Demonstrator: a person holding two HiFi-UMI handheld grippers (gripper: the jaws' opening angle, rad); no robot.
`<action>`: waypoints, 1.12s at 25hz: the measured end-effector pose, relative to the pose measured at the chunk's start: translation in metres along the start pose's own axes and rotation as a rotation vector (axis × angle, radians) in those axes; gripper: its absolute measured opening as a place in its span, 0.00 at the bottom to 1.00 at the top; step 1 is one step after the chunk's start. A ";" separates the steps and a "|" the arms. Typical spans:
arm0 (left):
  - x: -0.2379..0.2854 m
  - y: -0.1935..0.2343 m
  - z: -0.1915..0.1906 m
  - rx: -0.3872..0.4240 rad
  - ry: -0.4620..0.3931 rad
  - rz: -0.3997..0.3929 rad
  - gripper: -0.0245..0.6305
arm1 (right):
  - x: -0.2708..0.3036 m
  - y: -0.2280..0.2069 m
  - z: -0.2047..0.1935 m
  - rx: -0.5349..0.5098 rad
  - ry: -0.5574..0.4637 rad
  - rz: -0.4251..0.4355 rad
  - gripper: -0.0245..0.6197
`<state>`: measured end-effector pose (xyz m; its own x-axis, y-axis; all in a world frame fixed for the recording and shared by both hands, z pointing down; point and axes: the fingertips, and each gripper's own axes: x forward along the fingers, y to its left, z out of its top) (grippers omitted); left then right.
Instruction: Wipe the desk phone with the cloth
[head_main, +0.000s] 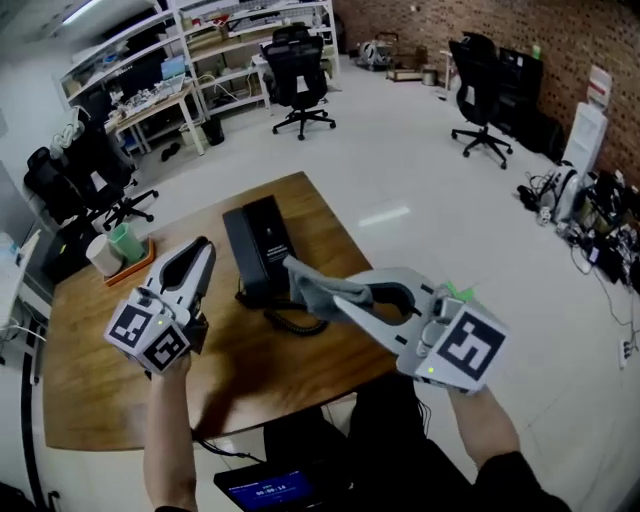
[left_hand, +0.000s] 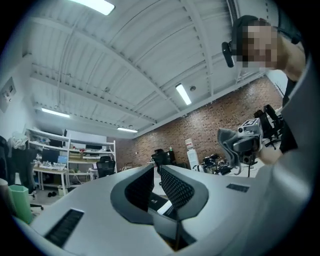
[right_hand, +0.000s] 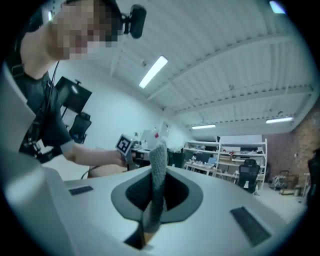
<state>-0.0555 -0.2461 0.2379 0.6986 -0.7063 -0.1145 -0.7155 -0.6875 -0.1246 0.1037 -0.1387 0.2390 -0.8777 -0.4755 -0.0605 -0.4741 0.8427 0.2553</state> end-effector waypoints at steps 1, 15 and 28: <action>-0.004 -0.017 0.010 -0.004 -0.019 -0.025 0.09 | -0.007 0.001 0.008 0.037 -0.027 -0.003 0.08; -0.039 -0.125 -0.010 -0.160 -0.058 0.028 0.09 | -0.037 0.045 0.038 0.088 -0.132 0.151 0.08; -0.030 -0.153 0.017 0.012 -0.040 0.011 0.09 | -0.032 0.072 0.035 0.026 -0.091 0.246 0.08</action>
<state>0.0330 -0.1168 0.2437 0.6909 -0.7061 -0.1555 -0.7229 -0.6777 -0.1346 0.0954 -0.0540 0.2254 -0.9689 -0.2317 -0.0868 -0.2463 0.9370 0.2479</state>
